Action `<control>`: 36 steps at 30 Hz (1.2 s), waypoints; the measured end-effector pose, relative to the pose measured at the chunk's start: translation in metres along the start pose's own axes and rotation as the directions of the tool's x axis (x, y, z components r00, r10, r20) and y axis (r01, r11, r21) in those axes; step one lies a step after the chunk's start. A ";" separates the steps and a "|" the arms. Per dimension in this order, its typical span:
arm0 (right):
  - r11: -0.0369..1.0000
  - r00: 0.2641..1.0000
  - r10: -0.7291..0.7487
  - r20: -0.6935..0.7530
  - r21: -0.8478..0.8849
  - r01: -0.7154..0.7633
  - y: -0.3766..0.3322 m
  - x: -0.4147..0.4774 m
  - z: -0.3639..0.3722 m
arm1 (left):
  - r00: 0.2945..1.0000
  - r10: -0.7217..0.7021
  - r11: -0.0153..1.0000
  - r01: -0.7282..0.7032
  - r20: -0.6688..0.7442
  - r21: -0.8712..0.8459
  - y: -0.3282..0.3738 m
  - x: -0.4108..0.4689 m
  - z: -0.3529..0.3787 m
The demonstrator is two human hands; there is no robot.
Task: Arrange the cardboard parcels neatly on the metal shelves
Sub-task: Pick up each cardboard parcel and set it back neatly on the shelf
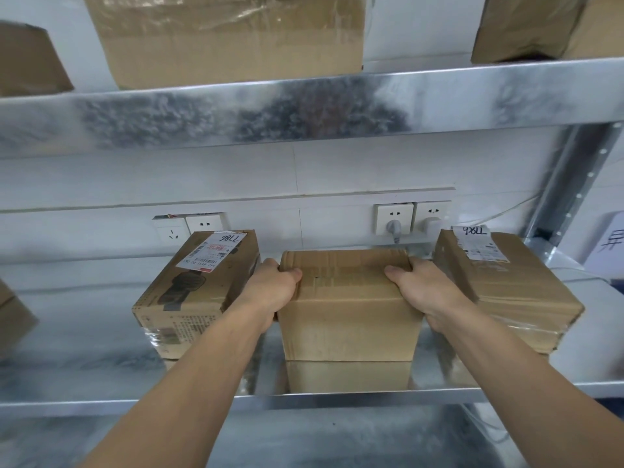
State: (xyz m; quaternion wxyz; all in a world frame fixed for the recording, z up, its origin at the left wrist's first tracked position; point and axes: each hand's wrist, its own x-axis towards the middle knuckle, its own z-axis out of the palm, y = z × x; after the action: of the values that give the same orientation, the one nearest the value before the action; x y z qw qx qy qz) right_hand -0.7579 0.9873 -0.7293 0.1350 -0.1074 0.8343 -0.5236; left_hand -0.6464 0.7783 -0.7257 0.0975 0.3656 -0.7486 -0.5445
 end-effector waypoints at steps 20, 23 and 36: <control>0.761 0.967 0.183 0.175 0.597 -0.253 0.030 -0.019 -0.023 | 0.972 -0.166 0.814 0.231 0.167 -0.533 -0.013 -0.043 -0.011; 0.786 0.977 0.158 0.143 0.580 -0.212 0.033 -0.023 -0.018 | 0.984 -0.105 0.804 0.169 0.144 -0.570 -0.002 -0.046 -0.013; 0.995 0.994 -0.083 0.074 0.064 0.078 0.014 -0.033 -0.005 | 0.987 -0.042 0.915 0.100 0.154 -0.390 0.025 -0.060 -0.029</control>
State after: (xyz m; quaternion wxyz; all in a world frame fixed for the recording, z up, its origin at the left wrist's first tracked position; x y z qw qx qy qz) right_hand -0.7293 1.0076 -0.7364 0.1490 -0.1567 0.8071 -0.5494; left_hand -0.5987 0.7998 -0.6770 0.0958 0.3254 -0.6138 -0.7129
